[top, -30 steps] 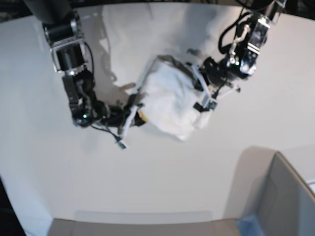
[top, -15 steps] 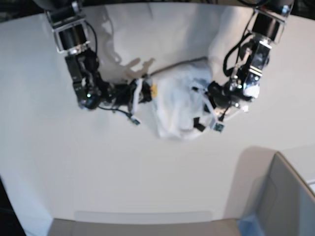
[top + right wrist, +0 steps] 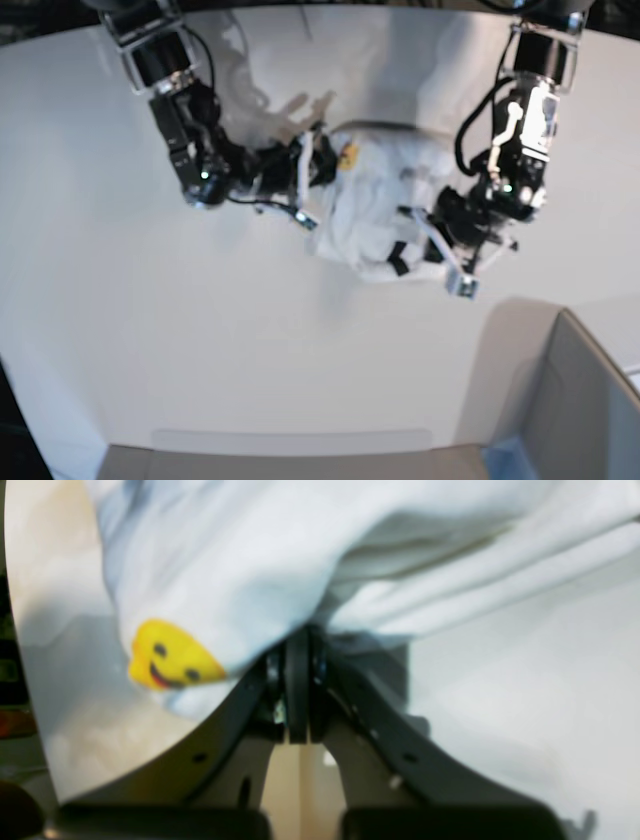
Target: Layout the t-shirt on the table in an organized manner, then fold the t-shirt properly
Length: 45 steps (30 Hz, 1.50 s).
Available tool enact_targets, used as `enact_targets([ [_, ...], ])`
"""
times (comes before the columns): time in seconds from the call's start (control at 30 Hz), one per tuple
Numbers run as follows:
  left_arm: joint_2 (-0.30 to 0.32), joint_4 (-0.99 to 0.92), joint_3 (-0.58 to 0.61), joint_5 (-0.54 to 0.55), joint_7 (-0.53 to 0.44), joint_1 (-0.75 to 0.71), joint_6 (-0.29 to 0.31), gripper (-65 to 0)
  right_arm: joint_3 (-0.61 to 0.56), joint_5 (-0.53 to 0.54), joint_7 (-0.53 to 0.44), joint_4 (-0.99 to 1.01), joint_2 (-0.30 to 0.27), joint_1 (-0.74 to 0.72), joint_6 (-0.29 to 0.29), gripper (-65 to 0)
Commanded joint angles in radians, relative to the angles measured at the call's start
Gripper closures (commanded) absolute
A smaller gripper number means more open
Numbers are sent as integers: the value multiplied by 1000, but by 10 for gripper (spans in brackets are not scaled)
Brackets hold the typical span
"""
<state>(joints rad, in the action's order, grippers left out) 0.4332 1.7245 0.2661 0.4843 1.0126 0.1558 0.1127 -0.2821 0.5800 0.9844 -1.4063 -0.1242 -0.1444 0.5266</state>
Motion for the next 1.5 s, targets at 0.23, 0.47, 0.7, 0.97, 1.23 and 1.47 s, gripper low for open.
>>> enact_targets([
  [0.23, 2, 249, -155, -2, -16, -137, -6, -12, 166, 22, -20, -259, -18, 85, 3, 0],
  [0.47, -129, 276, 49, -6, -16, -201, -5, -12, 493, 21, -20, -282, -16, 141, 3, 0],
  [0.7, -241, 208, 221, -8, -18, -170, -5, -12, 614, 21, -14, -282, -50, 182, 3, 0],
  [0.97, -257, -50, 293, -8, -85, -72, -6, -12, 622, 21, -20, -285, -65, 225, 3, 0],
  [1.23, -198, -165, 259, -8, -128, -28, -6, -12, 622, 21, -20, -285, -65, 239, 3, 0],
  [1.47, -192, -186, 0, -8, -131, -28, -3, -12, 616, 21, -20, -285, -65, 237, 3, 0],
])
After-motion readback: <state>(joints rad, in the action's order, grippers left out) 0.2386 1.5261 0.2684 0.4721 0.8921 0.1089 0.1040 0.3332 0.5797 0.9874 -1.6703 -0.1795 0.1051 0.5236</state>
